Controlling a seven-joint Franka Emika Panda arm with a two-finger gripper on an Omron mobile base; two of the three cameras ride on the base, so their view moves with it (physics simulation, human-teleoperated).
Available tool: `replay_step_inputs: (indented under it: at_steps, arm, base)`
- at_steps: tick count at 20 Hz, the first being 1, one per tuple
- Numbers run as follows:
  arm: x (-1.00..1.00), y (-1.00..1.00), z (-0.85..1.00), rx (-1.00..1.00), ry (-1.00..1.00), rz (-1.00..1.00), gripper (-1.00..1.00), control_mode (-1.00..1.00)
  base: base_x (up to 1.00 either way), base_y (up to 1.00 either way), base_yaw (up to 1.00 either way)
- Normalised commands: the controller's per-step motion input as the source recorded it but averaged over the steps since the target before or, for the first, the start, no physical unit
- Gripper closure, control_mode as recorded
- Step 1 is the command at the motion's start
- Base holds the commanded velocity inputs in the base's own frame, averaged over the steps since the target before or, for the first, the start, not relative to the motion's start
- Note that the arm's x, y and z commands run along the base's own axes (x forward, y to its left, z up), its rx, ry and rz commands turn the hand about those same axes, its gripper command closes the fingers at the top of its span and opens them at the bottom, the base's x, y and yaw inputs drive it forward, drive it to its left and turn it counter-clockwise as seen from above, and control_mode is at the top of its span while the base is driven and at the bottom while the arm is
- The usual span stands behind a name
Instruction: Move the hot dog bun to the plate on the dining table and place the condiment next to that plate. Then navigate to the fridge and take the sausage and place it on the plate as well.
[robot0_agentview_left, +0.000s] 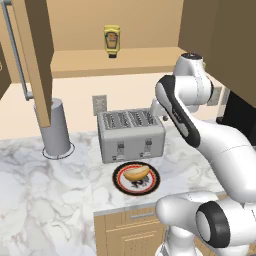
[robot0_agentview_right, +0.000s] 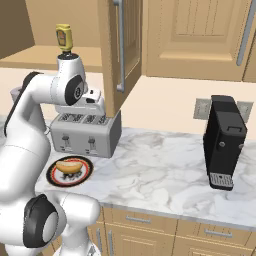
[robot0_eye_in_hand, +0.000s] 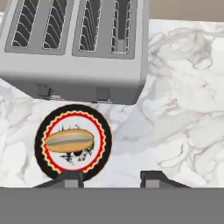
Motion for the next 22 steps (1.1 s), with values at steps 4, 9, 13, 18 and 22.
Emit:
replay_step_inputs:
  at_steps: [4, 9, 13, 18, 22]
  arm:
    - [-0.12, 0.18, -0.1, -0.03, 0.0, 0.02, -1.0, -1.0]
    - [-0.02, 0.37, -0.29, -0.06, 0.03, 0.27, -1.0, -1.0]
    - [0.0, 0.35, -0.44, -0.07, 0.11, 0.49, -1.0, -1.0]
    - [0.0, 0.33, -0.51, -0.06, 0.13, 0.52, -1.0, -1.0]
    - [-0.03, 0.31, -0.5, -0.03, 0.04, 0.39, -1.0, -1.0]
  base:
    - [0.0, 0.0, 0.0]
    - [0.0, 0.0, 0.0]
    - [0.0, 0.0, 0.0]
    - [0.0, 0.0, 0.0]
    - [0.0, 0.0, 0.0]
